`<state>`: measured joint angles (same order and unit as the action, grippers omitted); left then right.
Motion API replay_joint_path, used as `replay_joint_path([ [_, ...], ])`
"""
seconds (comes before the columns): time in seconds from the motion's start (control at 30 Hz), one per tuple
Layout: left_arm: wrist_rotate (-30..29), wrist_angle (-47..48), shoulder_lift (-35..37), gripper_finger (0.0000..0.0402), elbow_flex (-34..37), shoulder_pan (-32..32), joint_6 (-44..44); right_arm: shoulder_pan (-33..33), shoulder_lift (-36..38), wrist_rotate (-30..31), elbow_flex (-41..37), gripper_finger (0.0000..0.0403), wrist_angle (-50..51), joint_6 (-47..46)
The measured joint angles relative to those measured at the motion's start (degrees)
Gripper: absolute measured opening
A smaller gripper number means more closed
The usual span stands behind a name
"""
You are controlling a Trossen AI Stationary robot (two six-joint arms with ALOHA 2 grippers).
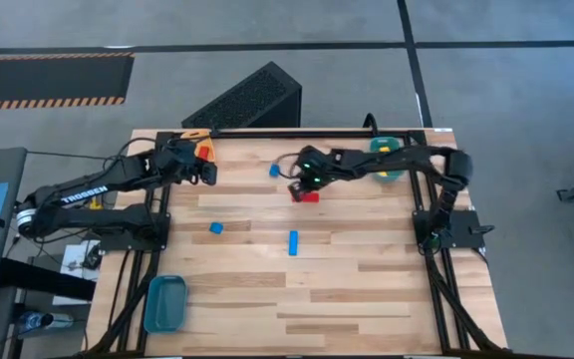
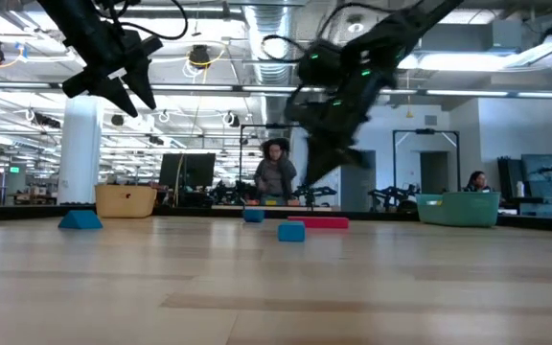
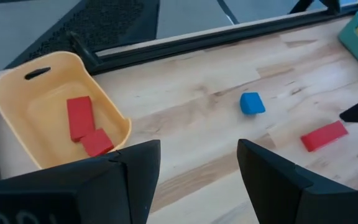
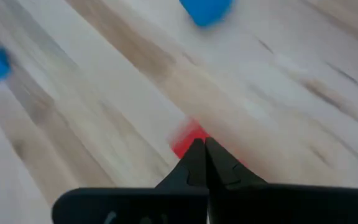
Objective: Sort & place blocks by color
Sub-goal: Put the red block into the orange bin
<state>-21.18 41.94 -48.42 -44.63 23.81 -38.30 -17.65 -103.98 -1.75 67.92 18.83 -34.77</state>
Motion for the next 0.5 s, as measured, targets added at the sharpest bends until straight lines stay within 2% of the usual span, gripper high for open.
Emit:
replay_joint_path([
  [0.27,0.55,-3.12,-3.73,0.0199,0.00,0.07,2.34,0.40,-9.58,-0.38,11.43,0.0008,0.25,-0.35],
  [0.5,3.03,-3.08,-5.52,0.0199,0.01,0.35,4.82,1.10,-12.75,0.91,13.34,0.0003,9.18,1.94],
])
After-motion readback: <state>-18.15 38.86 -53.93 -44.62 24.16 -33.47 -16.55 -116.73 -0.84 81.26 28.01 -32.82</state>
